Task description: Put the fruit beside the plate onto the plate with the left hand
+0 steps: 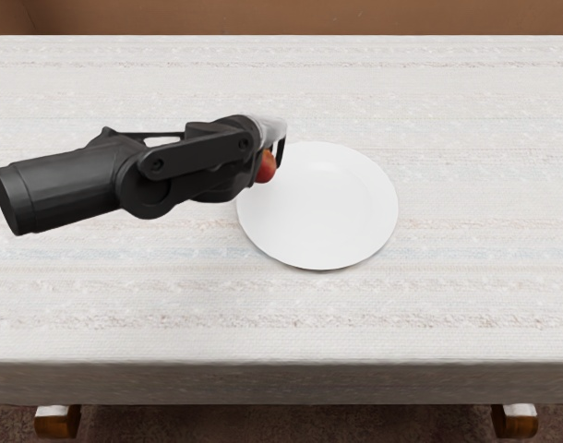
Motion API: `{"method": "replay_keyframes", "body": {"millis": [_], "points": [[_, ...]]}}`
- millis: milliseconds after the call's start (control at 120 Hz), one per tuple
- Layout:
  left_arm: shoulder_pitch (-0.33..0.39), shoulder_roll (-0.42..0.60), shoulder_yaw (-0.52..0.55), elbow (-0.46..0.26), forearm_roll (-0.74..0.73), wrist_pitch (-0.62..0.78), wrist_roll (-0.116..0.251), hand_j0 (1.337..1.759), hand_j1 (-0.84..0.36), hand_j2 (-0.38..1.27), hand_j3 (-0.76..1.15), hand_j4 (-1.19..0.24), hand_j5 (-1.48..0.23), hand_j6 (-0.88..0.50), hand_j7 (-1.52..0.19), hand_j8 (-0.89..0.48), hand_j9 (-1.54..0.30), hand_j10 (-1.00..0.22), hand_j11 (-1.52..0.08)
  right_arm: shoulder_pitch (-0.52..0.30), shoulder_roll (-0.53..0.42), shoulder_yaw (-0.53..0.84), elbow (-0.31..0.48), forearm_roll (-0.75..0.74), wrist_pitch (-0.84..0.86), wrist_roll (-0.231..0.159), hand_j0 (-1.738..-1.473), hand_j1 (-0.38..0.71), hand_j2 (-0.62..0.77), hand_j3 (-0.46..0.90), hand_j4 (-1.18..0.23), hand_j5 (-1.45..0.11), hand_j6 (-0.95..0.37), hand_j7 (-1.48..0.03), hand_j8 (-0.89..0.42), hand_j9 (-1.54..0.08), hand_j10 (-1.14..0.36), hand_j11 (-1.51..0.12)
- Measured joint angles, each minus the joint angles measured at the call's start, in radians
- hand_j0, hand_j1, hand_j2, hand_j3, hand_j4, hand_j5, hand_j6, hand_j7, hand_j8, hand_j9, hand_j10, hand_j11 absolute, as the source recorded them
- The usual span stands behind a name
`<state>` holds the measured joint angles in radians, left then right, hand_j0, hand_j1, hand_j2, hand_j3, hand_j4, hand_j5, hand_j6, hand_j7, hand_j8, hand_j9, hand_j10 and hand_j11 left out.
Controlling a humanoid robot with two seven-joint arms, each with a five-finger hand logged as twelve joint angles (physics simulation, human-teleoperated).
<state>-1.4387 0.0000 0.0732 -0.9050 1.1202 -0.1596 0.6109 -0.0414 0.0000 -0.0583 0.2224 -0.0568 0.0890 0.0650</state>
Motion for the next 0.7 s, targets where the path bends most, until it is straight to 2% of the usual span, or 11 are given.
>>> {"method": "replay_keyframes", "body": {"millis": [600,700], "points": [[0.037,0.0,0.005,0.0,-0.023,0.002,0.0,1.654,-0.23,0.25,0.0,-0.7,-0.93,-0.43,-0.92,-0.47,-0.93,-0.69,-0.93,0.0,0.0,0.0,0.0,0.0,0.0,0.0,-1.658,-0.33,0.0,0.0,-0.01,-0.02,-0.01,-0.02,-0.01,-0.02,-0.01,-0.02],[0.055,0.0,0.0,0.0,-0.023,0.022,0.0,1.655,-0.04,0.15,0.0,-0.45,-0.6,-0.28,-0.59,-0.31,-0.6,-0.45,-0.6,0.0,0.0,0.0,0.0,0.0,0.0,0.0,-1.658,-0.33,0.0,0.0,-0.01,-0.02,-0.01,-0.02,-0.01,-0.02,-0.01,-0.02]]}}
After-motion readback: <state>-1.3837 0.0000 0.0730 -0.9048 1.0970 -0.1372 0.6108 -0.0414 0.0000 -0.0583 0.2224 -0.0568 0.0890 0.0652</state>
